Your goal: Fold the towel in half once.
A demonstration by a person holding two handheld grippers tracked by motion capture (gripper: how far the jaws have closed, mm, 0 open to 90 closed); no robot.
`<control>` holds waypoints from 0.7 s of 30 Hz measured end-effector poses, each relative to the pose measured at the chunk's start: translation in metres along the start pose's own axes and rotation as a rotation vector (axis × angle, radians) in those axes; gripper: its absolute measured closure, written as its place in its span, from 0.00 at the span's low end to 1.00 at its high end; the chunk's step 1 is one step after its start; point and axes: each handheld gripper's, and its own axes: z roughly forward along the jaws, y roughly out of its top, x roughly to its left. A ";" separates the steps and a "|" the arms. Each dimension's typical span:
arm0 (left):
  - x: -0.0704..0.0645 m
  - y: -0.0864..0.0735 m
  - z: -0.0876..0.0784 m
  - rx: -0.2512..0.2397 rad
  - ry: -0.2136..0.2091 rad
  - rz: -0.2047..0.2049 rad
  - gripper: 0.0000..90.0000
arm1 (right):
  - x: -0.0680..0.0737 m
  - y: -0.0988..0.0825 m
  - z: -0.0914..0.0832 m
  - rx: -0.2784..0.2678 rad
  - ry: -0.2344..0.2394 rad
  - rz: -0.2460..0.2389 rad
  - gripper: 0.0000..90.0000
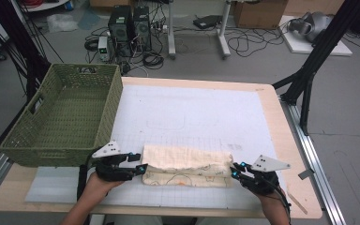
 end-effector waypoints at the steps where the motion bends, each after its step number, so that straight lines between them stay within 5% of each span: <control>1: 0.002 0.001 -0.003 -0.019 0.005 -0.004 0.49 | -0.001 -0.001 -0.002 -0.007 -0.012 -0.001 0.77; 5: 0.005 0.004 -0.009 -0.078 0.032 -0.011 0.49 | -0.011 -0.002 -0.015 -0.056 -0.069 0.040 0.71; 9: 0.007 0.003 -0.004 -0.048 0.078 -0.016 0.49 | -0.016 -0.005 -0.022 -0.085 -0.105 0.088 0.67; 14: 0.011 0.004 0.005 -0.015 0.125 -0.021 0.52 | -0.013 0.000 -0.009 -0.069 -0.084 0.136 0.61; 17: 0.011 0.004 0.007 -0.012 0.131 -0.023 0.53 | -0.010 0.000 0.011 -0.009 -0.045 0.180 0.59; 18: 0.010 0.004 0.007 -0.009 0.132 -0.025 0.53 | -0.011 -0.001 0.026 0.036 0.006 0.214 0.69; 19: 0.010 0.003 0.007 -0.004 0.135 -0.025 0.53 | -0.011 -0.001 0.026 0.036 0.006 0.214 0.69; 21: 0.011 0.003 0.007 -0.003 0.137 -0.029 0.53 | -0.010 -0.001 0.033 0.071 0.019 0.193 0.90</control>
